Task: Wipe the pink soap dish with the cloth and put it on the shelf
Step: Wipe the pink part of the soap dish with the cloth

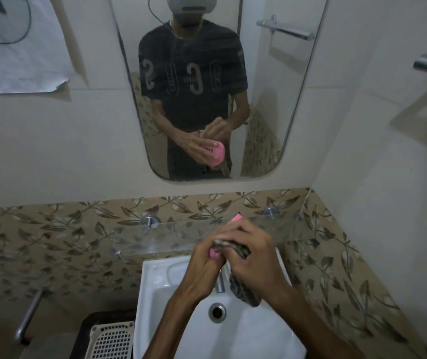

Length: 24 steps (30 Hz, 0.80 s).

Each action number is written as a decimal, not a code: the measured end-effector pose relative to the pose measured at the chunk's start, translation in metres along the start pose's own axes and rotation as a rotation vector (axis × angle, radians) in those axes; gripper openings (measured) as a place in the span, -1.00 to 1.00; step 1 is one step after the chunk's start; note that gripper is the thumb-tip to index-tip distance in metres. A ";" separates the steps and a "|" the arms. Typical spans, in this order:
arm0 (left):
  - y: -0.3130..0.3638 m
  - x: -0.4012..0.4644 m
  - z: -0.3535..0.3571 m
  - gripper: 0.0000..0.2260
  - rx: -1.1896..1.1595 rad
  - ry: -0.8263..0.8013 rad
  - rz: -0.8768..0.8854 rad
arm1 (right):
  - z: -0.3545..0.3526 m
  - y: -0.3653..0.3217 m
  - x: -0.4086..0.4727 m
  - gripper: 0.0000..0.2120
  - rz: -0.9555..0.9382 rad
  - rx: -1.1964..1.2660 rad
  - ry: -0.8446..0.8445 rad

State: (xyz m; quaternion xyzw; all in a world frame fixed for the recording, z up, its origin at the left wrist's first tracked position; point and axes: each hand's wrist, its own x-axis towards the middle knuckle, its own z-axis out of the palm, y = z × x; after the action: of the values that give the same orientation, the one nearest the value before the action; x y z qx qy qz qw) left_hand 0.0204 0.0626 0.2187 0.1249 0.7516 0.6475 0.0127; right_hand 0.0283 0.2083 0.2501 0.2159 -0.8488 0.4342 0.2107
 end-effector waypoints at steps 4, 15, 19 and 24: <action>0.001 -0.003 -0.001 -0.35 0.040 0.018 -0.034 | -0.017 0.035 0.032 -0.88 0.351 0.152 0.197; -0.005 -0.005 -0.015 -0.39 0.082 -0.197 -0.115 | -0.022 0.047 0.038 -0.93 0.422 0.483 -0.173; 0.004 0.010 -0.017 -0.62 0.118 -0.202 -0.166 | -0.017 0.015 0.029 -0.84 0.190 0.297 -0.247; 0.002 0.008 -0.001 -0.69 0.113 0.039 -0.049 | -0.009 -0.003 0.014 -0.88 0.045 0.071 -0.119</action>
State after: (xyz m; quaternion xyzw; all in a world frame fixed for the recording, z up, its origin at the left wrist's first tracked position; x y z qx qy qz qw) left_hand 0.0127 0.0634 0.2218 0.0944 0.7900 0.6057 0.0069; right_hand 0.0205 0.2119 0.2646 0.2297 -0.8486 0.4549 0.1423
